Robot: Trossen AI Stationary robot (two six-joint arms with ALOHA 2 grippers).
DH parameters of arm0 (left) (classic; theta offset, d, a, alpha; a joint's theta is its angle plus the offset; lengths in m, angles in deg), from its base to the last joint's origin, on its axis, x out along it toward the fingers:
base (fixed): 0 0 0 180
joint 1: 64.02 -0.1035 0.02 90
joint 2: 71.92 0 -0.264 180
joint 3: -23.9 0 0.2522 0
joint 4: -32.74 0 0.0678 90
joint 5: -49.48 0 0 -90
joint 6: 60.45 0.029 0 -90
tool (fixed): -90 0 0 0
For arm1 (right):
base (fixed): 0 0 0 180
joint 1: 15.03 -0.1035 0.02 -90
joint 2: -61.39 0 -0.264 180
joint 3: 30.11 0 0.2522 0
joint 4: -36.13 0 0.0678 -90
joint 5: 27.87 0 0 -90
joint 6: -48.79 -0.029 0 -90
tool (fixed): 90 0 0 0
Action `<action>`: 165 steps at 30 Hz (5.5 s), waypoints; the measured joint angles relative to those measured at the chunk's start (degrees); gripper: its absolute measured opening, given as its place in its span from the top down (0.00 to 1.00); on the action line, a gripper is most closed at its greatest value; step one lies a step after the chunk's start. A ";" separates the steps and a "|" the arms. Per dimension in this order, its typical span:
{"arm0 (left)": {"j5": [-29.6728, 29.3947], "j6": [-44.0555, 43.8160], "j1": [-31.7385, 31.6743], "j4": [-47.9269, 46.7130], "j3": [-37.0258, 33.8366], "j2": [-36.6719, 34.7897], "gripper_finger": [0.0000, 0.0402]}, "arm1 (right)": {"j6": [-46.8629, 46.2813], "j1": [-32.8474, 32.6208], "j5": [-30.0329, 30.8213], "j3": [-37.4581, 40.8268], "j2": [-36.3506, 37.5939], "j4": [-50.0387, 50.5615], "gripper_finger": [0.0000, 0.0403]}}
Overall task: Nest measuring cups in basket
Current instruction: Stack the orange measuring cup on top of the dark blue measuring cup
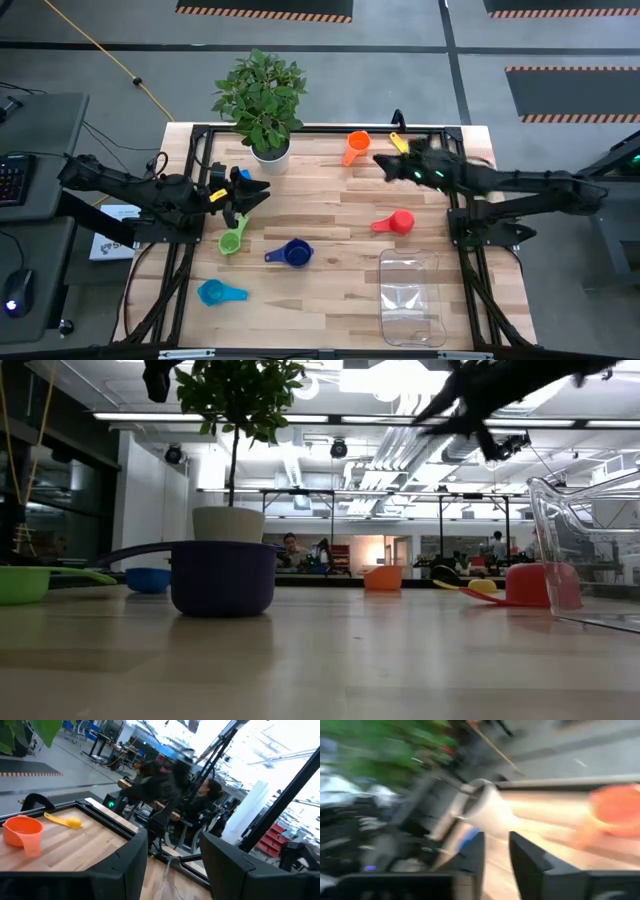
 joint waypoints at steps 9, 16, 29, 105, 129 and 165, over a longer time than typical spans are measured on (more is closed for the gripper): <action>0.13 -0.03 0.01 0.00 0.00 0.00 0.57 | -11.81 16.61 -0.93 -14.78 -25.95 18.37 0.43; 0.15 -0.15 0.00 0.00 0.00 0.00 0.57 | -15.21 21.38 -1.57 -23.59 -42.47 17.79 0.40; 0.15 -2.53 0.02 0.44 0.00 0.00 0.57 | -21.37 22.16 -0.54 -30.28 -52.21 26.42 0.55; 4.80 4.45 0.00 1.64 0.02 0.02 0.57 | -68.82 -35.35 18.67 -69.10 -63.75 50.01 1.00; 5.02 4.46 0.02 1.64 0.02 0.02 0.57 | -73.44 -31.70 1.69 -93.22 -83.88 70.51 1.00; 5.04 4.46 0.01 1.67 0.00 0.02 0.57 | -53.68 -31.67 4.44 -93.18 -79.69 70.56 0.52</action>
